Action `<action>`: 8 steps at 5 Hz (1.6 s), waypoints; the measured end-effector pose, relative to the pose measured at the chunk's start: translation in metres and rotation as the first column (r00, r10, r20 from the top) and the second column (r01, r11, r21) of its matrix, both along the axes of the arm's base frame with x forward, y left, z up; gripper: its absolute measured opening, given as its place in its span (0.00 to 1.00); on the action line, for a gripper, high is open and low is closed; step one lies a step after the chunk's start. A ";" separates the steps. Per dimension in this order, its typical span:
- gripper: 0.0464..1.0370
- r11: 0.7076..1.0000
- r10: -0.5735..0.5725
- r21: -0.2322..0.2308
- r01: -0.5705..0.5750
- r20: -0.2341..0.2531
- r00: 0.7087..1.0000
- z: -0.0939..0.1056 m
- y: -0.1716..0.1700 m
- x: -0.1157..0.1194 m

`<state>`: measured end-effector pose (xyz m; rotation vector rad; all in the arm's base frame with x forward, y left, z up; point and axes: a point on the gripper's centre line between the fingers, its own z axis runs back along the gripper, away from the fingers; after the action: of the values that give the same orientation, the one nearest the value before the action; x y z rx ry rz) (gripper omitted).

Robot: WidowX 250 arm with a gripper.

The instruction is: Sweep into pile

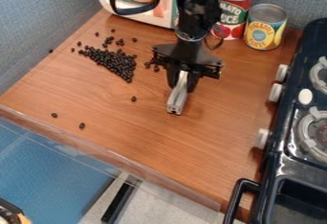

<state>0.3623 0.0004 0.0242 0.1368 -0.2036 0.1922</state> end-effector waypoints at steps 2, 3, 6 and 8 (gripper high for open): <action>0.29 1.000 0.004 0.011 -0.004 0.004 1.000 -0.001 0.005 0.002; 0.29 0.999 0.026 0.018 -0.026 0.014 1.000 0.000 0.016 0.008; 0.29 0.990 0.140 0.009 -0.141 0.023 0.990 0.001 0.056 0.014; 0.29 0.976 0.217 0.004 -0.217 0.021 0.976 -0.001 0.074 0.009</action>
<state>0.3710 0.0746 0.0235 0.1636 -0.2096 0.4112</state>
